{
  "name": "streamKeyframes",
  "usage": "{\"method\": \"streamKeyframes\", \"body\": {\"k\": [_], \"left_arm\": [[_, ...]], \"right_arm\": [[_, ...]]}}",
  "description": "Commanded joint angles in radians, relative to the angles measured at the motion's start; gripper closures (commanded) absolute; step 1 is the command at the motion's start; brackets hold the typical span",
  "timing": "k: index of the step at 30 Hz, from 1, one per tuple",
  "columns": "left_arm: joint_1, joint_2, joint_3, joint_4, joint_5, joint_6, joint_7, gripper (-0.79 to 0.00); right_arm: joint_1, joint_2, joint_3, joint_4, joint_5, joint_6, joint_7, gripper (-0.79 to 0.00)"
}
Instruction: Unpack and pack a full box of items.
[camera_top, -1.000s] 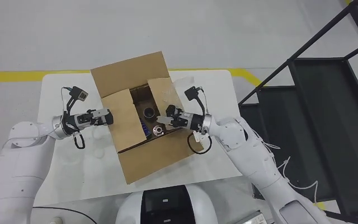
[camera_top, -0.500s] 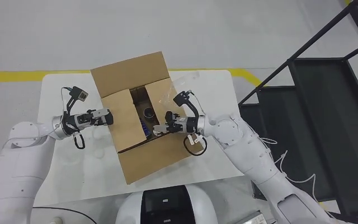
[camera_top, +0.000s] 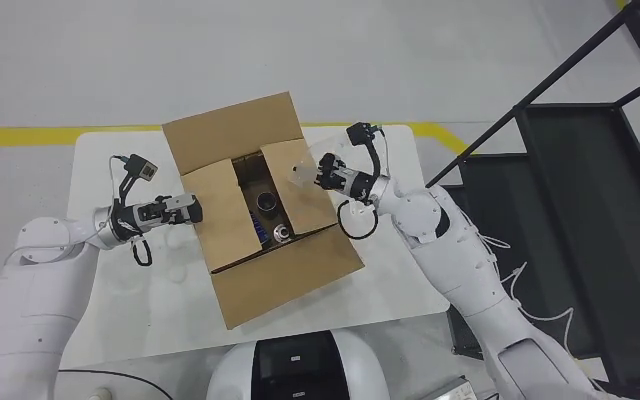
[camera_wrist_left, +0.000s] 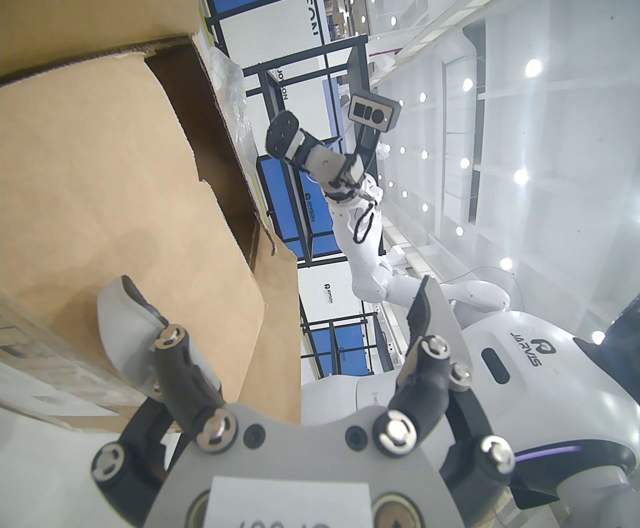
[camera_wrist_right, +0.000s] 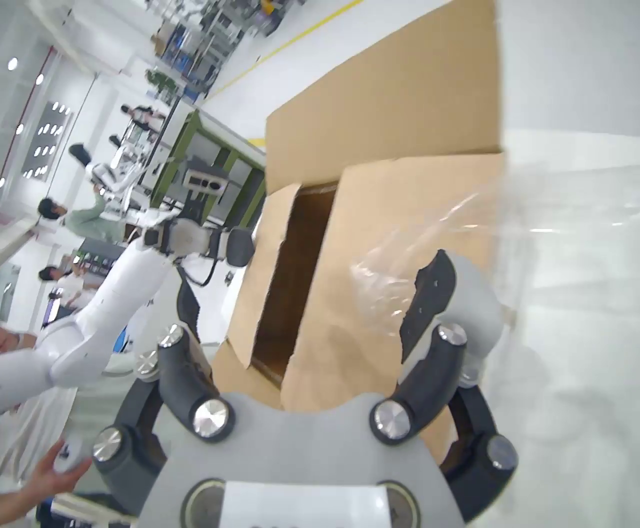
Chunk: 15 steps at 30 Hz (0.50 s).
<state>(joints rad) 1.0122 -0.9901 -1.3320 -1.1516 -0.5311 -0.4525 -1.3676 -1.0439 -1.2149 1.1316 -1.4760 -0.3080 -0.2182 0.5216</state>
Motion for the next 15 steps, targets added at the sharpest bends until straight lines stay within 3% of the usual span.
{"method": "streamKeyframes", "body": {"k": [1,8,15], "left_arm": [[0.000,0.000,0.000,0.000,0.000,0.000,0.000,-0.785],[0.000,0.000,0.000,0.000,0.000,0.000,0.000,-0.785],[0.000,0.000,0.000,0.000,0.000,0.000,0.000,-0.785]], "right_arm": [[0.011,-0.004,-0.003,0.017,-0.025,0.076,-0.041,-0.785],[0.072,-0.036,-0.067,0.095,-0.020,0.247,-0.145,-0.785],[0.101,-0.047,-0.107,0.104,-0.049,0.218,-0.111,-0.785]]}}
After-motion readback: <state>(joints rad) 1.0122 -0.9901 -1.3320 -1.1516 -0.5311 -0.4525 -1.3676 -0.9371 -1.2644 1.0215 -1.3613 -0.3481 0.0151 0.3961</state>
